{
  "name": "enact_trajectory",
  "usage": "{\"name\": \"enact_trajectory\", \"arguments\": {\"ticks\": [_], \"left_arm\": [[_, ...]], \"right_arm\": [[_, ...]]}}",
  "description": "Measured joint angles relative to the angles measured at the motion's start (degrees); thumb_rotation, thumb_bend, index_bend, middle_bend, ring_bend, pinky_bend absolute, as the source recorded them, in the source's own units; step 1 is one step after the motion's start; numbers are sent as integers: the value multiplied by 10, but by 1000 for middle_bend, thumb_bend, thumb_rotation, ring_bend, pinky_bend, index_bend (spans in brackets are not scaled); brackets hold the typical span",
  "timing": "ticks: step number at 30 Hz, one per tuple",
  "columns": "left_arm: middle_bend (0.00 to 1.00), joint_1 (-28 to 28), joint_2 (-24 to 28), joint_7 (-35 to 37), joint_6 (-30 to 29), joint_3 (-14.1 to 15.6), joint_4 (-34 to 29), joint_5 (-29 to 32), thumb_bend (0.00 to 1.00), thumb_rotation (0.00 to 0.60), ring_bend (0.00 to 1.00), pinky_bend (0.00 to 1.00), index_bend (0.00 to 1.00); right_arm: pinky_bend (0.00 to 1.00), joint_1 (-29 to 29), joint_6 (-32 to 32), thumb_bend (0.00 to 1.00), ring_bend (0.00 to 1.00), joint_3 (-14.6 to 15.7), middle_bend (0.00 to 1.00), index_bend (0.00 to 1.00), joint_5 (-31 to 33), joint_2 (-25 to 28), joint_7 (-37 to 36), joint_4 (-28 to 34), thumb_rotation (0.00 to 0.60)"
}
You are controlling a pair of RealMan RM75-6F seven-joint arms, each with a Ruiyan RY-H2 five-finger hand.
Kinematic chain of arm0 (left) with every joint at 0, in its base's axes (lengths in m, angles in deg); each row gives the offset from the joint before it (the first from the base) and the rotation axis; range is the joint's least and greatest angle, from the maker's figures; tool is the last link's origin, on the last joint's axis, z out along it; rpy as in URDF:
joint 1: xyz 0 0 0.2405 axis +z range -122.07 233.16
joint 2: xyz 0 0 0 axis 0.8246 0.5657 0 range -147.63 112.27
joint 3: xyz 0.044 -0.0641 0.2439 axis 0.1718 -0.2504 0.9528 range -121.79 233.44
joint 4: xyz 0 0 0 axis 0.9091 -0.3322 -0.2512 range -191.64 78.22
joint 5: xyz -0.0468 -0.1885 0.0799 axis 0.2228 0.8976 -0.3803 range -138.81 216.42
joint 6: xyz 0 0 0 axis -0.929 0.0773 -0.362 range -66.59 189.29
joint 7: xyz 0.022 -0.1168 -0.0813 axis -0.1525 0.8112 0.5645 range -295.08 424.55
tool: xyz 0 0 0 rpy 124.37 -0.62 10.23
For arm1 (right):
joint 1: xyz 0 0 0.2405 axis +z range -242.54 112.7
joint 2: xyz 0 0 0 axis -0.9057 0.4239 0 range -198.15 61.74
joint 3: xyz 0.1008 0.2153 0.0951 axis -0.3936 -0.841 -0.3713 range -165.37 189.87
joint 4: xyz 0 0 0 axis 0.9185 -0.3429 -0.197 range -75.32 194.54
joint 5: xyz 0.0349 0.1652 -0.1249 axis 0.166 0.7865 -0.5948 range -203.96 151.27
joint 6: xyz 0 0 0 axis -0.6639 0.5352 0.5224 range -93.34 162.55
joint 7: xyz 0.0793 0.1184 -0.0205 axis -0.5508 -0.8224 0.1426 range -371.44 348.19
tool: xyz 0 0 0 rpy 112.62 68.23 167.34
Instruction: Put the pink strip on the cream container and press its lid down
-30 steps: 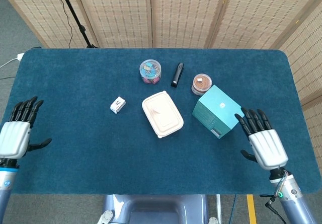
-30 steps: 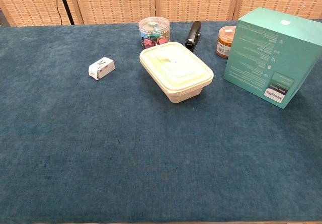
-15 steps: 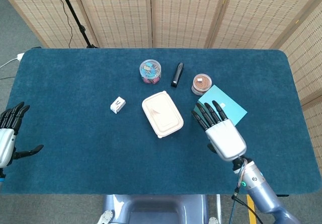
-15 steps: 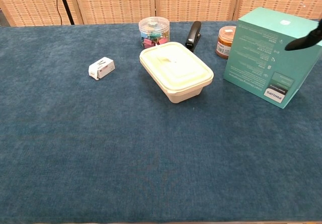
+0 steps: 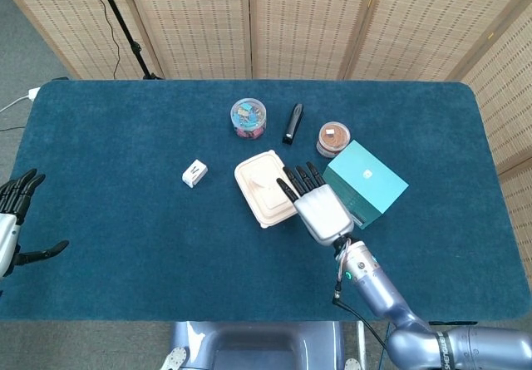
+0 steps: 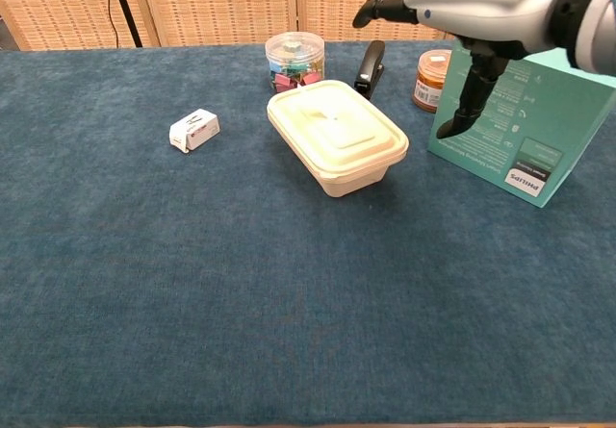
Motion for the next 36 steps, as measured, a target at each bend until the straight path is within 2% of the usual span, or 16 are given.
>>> {"name": "enact_trajectory", "arguments": {"ticks": [3, 8, 15, 18, 23, 30, 36], "left_arm": [[0, 1, 2, 6, 4, -2, 2, -2, 0, 600, 0, 0, 0], [0, 2, 4, 11, 10, -4, 3, -5, 0, 600, 0, 0, 0], [0, 5, 5, 21, 12, -10, 5, -4, 0, 600, 0, 0, 0], [0, 5, 6, 27, 14, -11, 7, -5, 0, 600, 0, 0, 0], [0, 6, 8, 37, 19, -14, 9, -9, 0, 600, 0, 0, 0], [0, 9, 11, 51, 22, -17, 13, -11, 0, 600, 0, 0, 0], [0, 10, 13, 61, 26, -20, 15, -12, 0, 600, 0, 0, 0]], "right_arm": [[0, 32, -10, 109, 0, -4, 0, 47, 45, -10, 12, -13, 600], [0, 80, -21, 131, 0, -10, 0, 170, 105, -24, 27, -34, 600], [0, 147, -38, 256, 0, -18, 0, 182, 188, -45, 36, -86, 600], [0, 173, -44, 323, 0, -15, 0, 184, 216, -53, 41, -114, 600], [0, 210, -51, 533, 0, 0, 0, 206, 260, -69, 44, -157, 600], [0, 236, -46, 562, 0, 32, 0, 213, 263, -86, 36, -180, 600], [0, 250, -35, 568, 0, 42, 0, 214, 257, -99, 19, -187, 600]]}}
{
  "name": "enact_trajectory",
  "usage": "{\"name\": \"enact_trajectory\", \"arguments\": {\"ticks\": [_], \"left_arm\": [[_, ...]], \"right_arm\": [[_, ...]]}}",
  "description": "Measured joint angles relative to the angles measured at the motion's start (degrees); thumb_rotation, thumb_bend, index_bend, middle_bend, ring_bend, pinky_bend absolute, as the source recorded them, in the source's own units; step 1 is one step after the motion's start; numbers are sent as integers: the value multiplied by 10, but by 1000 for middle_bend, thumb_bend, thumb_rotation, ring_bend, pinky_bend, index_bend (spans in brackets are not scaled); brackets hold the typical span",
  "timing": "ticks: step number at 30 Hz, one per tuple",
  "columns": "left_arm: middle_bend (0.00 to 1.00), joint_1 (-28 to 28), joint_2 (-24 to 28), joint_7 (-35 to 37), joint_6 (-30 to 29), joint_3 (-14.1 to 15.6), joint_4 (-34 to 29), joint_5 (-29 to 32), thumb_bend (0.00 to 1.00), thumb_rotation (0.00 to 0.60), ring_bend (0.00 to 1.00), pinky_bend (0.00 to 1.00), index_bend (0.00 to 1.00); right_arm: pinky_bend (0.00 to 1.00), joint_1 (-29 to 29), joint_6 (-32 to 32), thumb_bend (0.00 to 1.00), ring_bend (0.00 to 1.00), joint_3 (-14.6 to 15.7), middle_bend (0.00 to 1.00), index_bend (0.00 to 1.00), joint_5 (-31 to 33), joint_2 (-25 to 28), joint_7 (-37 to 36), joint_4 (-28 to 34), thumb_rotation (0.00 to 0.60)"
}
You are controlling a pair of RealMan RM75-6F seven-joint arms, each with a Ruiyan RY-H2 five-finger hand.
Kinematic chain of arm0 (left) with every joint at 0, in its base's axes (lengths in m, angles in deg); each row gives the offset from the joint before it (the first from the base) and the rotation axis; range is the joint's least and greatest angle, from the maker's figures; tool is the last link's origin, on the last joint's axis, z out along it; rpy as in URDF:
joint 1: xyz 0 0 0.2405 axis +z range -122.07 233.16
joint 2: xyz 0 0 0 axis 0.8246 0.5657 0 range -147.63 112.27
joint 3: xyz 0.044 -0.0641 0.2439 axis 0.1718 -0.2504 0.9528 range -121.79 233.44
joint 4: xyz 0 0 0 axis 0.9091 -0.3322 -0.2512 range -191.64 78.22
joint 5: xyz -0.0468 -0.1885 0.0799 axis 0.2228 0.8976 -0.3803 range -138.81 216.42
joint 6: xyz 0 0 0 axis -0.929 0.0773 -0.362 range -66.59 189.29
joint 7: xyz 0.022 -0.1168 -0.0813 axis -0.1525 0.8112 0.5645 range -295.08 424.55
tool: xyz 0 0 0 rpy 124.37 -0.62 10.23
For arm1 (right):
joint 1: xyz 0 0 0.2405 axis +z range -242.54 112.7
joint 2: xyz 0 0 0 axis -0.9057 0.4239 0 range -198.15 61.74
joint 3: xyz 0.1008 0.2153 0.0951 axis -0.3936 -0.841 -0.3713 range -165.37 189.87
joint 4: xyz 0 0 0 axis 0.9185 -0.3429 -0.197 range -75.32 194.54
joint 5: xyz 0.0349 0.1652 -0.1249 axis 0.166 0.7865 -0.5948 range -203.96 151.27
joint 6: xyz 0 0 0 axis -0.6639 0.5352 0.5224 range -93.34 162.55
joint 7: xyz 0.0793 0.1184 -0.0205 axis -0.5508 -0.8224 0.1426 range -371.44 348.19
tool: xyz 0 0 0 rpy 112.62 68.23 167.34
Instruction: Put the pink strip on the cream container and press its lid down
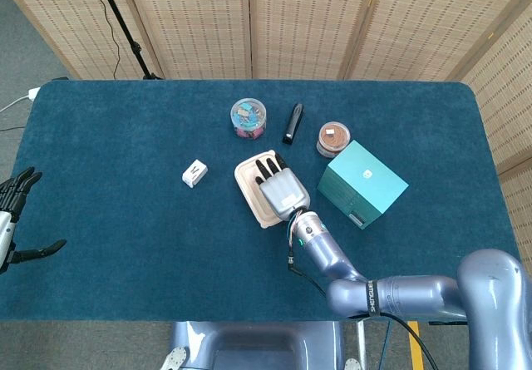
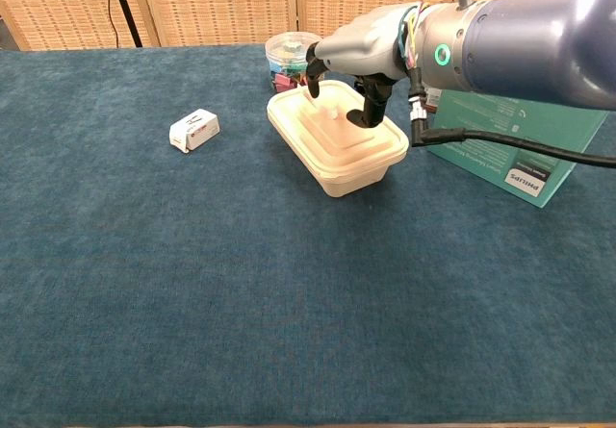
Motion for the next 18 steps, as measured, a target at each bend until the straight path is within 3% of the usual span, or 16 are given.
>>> {"name": "enact_trajectory", "arguments": {"ticks": [18], "left_arm": [[0, 0, -5, -18, 8, 0, -3, -10, 0, 600, 0, 0, 0]], "right_arm": [[0, 20, 17, 585, 0, 53, 0, 237, -23, -13, 14, -24, 600]]}}
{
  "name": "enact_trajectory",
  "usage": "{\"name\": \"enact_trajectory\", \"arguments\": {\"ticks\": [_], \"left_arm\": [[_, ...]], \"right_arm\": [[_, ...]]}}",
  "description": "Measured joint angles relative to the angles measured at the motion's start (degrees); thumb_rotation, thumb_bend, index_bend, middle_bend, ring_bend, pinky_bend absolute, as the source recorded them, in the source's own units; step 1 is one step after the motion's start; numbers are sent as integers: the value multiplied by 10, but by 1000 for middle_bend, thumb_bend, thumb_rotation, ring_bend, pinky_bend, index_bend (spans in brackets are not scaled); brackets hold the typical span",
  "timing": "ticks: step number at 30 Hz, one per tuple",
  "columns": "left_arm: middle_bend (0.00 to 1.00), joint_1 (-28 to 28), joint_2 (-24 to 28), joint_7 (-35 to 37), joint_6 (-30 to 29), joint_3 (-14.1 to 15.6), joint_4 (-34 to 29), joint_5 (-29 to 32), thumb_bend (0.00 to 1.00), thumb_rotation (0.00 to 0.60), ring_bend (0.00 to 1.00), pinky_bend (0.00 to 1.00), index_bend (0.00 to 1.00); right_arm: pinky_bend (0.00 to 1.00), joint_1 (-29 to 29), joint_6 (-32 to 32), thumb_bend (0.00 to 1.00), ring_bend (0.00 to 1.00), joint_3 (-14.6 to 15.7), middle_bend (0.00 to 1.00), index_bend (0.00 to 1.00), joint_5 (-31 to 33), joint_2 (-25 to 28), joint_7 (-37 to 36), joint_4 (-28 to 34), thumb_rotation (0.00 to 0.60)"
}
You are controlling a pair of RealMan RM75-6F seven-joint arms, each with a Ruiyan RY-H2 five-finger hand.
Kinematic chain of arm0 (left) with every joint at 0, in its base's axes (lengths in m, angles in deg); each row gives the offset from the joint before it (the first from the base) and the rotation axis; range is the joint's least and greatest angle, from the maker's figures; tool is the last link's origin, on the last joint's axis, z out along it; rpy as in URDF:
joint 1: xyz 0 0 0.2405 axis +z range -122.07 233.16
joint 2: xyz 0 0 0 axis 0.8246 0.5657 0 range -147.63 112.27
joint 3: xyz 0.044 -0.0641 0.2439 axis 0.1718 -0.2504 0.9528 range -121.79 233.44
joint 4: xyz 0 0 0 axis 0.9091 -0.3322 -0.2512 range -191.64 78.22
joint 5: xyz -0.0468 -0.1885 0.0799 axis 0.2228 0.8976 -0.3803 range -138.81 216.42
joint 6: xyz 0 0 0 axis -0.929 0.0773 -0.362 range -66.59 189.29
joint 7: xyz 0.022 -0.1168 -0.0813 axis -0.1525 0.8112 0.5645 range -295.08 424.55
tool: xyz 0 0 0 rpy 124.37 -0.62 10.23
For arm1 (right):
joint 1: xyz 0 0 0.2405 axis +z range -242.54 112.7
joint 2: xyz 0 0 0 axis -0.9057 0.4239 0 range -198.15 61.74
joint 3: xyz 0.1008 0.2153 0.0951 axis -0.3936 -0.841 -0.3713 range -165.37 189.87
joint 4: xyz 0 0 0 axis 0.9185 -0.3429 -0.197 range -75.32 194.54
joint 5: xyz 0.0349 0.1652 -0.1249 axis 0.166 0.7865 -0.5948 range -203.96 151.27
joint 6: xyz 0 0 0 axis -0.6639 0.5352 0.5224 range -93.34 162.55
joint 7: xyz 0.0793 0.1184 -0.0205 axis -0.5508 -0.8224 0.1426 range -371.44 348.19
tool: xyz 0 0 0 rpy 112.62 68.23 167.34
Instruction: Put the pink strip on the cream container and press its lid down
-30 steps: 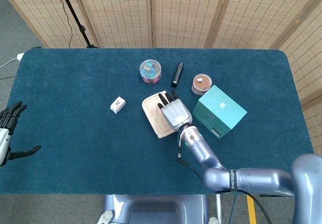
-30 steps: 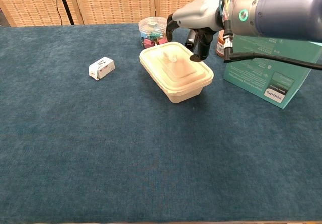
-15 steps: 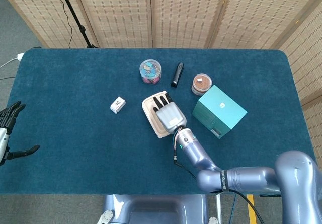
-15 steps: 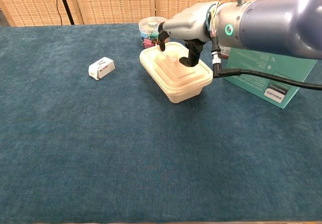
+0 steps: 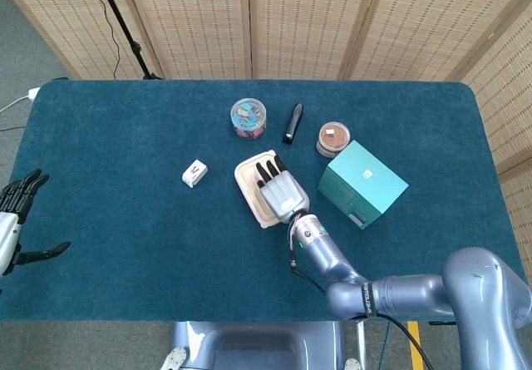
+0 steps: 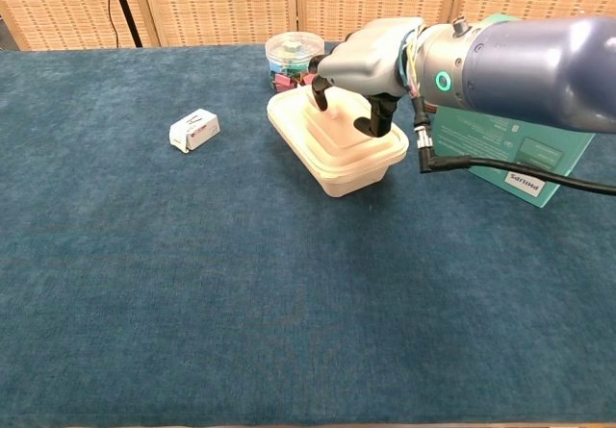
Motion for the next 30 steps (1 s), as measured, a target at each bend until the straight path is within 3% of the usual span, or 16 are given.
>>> {"name": "enact_trajectory", "arguments": {"ticks": [30], "left_arm": [[0, 2, -1, -6, 7, -3, -3, -2, 0, 600, 0, 0, 0]], "right_arm": [[0, 19, 4, 587, 0, 28, 0, 284, 32, 3, 13, -21, 600]]}}
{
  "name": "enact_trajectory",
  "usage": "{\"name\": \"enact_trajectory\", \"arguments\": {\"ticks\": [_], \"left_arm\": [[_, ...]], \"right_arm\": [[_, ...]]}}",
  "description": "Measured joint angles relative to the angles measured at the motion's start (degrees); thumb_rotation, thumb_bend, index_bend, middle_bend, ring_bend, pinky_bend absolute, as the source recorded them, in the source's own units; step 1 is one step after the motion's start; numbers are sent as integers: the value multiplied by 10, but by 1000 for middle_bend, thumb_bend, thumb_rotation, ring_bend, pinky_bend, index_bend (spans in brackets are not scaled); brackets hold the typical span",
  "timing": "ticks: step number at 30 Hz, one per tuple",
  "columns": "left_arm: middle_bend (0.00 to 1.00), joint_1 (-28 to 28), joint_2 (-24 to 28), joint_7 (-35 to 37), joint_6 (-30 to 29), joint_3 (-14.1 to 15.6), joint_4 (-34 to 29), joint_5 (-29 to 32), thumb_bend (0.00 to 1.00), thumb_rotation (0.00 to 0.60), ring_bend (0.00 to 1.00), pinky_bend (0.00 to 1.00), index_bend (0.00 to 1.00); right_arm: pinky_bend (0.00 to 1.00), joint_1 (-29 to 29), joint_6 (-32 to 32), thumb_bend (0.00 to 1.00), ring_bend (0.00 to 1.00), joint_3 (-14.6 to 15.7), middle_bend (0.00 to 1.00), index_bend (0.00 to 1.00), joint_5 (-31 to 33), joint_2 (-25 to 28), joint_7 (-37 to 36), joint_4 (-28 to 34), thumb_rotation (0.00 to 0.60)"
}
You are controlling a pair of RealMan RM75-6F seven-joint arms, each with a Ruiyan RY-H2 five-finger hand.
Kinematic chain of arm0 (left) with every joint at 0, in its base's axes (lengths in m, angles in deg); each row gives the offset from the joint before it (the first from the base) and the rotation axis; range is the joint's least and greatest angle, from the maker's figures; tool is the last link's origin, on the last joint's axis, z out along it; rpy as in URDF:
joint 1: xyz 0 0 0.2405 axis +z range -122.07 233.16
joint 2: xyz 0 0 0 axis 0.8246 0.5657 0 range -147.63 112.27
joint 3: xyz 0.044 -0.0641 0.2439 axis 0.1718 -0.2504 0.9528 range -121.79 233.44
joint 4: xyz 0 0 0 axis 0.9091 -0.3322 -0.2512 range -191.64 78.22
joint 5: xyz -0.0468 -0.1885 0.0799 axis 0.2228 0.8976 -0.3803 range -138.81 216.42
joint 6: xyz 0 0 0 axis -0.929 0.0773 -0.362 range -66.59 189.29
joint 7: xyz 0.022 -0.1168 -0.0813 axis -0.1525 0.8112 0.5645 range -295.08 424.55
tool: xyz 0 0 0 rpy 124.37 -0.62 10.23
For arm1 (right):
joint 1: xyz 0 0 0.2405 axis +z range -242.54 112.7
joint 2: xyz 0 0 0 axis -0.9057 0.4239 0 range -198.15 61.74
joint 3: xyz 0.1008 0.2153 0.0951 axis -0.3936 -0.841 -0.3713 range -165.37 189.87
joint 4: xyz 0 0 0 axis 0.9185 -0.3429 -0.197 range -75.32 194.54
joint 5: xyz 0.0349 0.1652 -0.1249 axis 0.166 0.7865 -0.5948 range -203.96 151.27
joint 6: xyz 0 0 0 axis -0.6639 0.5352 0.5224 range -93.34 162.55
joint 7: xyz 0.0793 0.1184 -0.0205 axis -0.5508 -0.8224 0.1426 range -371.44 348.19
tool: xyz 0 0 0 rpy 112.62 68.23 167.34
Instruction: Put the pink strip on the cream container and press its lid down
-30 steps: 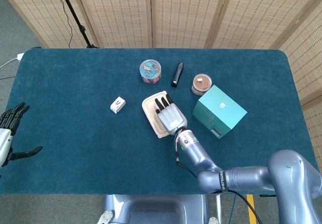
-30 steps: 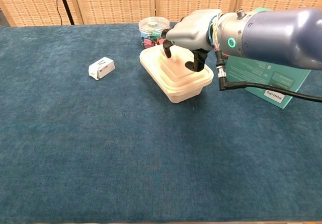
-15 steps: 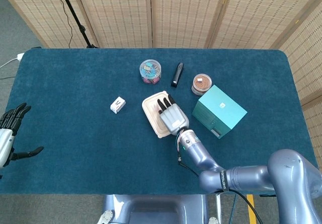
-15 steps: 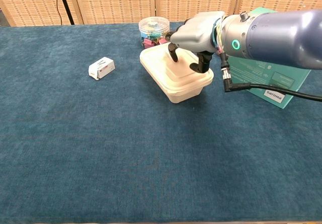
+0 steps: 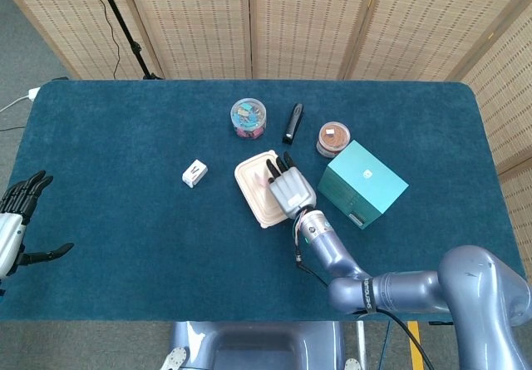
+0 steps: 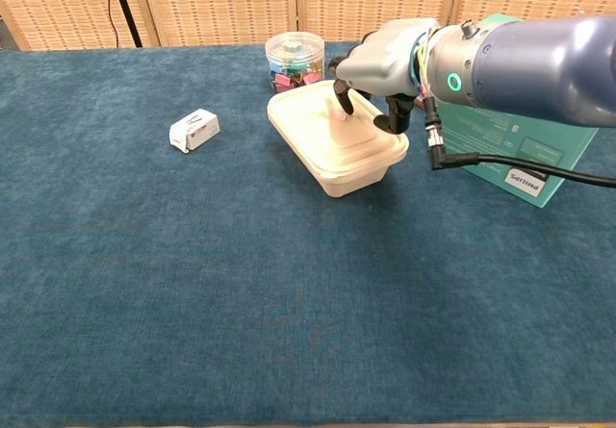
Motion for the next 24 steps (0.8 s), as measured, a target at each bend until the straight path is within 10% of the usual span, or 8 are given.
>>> {"name": "enact_trajectory", "arguments": {"ticks": [24], "left_arm": [[0, 1, 2, 9, 3, -2, 2, -2, 0, 600, 0, 0, 0]], "right_arm": [[0, 14, 19, 588, 0, 9, 0, 291, 26, -8, 24, 5, 600]]}}
